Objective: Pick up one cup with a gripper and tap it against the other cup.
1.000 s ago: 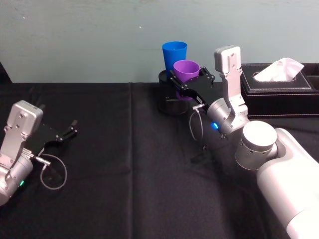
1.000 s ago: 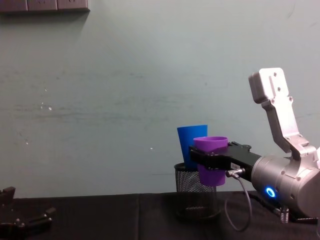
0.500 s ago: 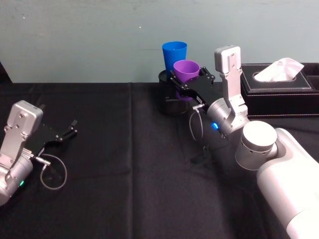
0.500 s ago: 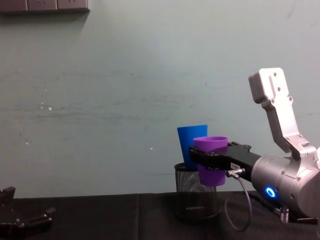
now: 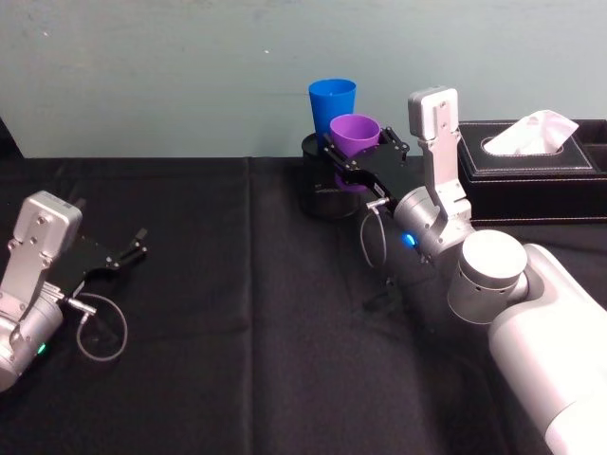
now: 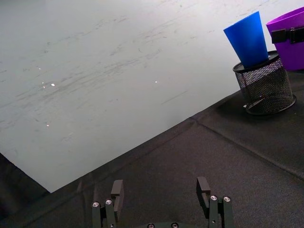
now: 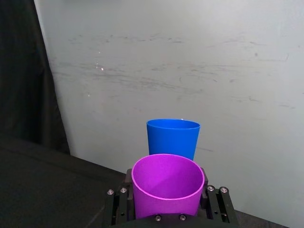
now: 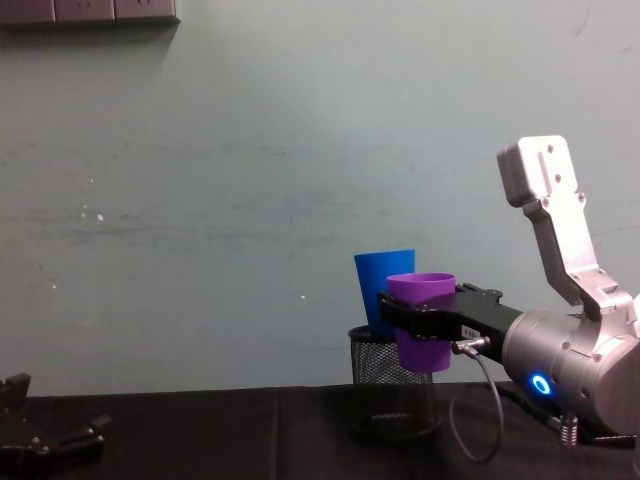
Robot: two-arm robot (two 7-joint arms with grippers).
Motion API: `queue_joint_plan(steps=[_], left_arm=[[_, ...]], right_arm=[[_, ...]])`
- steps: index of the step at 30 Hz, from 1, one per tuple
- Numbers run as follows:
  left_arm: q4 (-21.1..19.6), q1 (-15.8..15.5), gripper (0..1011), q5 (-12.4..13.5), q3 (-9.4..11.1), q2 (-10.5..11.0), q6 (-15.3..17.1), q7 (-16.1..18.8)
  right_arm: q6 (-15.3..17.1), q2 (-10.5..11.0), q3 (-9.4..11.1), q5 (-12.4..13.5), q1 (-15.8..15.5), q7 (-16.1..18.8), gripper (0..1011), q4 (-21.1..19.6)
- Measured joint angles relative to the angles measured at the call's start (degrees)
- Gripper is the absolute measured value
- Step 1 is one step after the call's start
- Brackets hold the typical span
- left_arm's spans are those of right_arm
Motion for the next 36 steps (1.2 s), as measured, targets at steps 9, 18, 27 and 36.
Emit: queue_joint_plan(steps=[9, 18, 27, 36], left_arm=[[0.0, 0.0, 1000, 0.0, 0.0, 0.0, 0.0, 0.0], [0.0, 0.0, 1000, 0.0, 0.0, 0.0, 0.0, 0.0], [0.0, 0.0, 1000, 0.0, 0.0, 0.0, 0.0, 0.0], [0.0, 0.0, 1000, 0.0, 0.0, 0.0, 0.0, 0.0]], right_arm=[[0.0, 0.0, 0.0, 0.0, 0.0, 0.0, 751, 0.0], [0.0, 0.0, 0.0, 0.0, 0.0, 0.0, 751, 0.0], [0.0, 0.0, 0.0, 0.0, 0.0, 0.0, 751, 0.0], [0.0, 0.0, 0.0, 0.0, 0.0, 0.0, 751, 0.0]])
